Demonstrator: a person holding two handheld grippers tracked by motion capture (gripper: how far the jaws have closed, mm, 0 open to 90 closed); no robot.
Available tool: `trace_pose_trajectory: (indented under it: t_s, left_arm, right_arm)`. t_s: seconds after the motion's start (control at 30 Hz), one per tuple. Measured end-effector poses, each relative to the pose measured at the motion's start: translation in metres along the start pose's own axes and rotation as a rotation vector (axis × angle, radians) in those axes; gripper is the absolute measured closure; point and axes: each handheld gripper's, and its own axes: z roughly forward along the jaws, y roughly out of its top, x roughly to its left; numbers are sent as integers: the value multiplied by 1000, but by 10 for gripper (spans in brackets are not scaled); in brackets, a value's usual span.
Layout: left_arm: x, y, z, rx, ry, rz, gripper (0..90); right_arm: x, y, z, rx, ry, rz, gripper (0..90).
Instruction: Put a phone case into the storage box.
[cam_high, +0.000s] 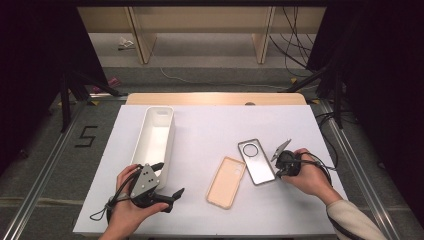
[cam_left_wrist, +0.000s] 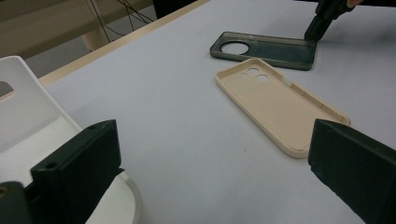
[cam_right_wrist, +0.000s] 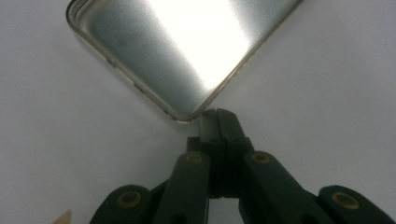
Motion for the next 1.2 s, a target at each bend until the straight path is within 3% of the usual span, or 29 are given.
trace_pose_trajectory:
  t_s: [0.5,1.2]
  left_arm:
    - [0,0,0,1,-2,1,20]
    - [0,0,0,0,-5,2,23]
  right_arm:
    - [14,6,-1,5,45,-47,900]
    - [17,8,-1,2,72,-69,900]
